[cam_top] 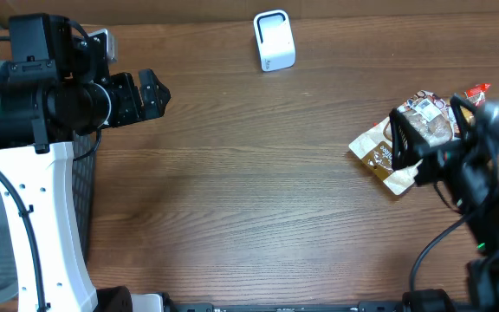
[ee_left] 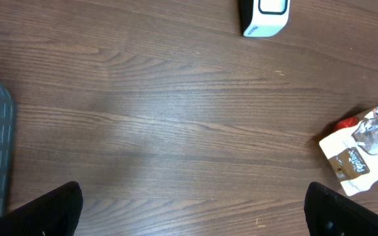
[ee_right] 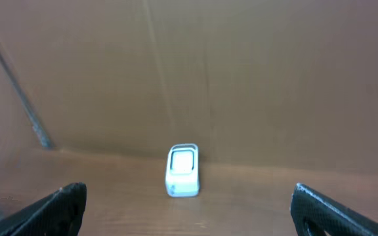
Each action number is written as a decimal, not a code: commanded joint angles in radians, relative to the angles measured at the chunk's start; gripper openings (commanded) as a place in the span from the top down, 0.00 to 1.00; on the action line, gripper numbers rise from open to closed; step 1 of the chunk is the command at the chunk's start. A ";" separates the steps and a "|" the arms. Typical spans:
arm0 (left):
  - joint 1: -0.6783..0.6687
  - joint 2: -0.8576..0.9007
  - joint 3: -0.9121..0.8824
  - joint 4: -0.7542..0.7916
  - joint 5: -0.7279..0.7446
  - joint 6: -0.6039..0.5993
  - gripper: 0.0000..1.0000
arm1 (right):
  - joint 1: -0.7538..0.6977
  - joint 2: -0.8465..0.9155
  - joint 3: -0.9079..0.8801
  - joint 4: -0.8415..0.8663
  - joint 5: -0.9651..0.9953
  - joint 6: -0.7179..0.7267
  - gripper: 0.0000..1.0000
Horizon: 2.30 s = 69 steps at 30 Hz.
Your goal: Scan the item barcode
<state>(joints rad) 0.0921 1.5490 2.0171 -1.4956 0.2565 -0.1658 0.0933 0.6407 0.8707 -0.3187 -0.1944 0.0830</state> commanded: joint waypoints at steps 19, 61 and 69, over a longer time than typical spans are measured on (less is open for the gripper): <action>-0.001 -0.011 0.016 0.003 -0.002 -0.014 0.00 | 0.024 -0.589 -0.799 0.366 0.167 0.023 0.00; -0.001 -0.011 0.016 0.003 -0.002 -0.014 0.00 | 0.027 -0.638 -0.863 0.237 0.160 0.074 0.00; -0.001 -0.013 0.016 0.004 -0.005 -0.014 0.00 | 0.027 -0.638 -0.863 0.237 0.160 0.074 0.00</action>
<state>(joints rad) 0.0921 1.5490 2.0171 -1.4960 0.2569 -0.1658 0.1131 0.0147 0.0181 -0.0856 -0.0441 0.1535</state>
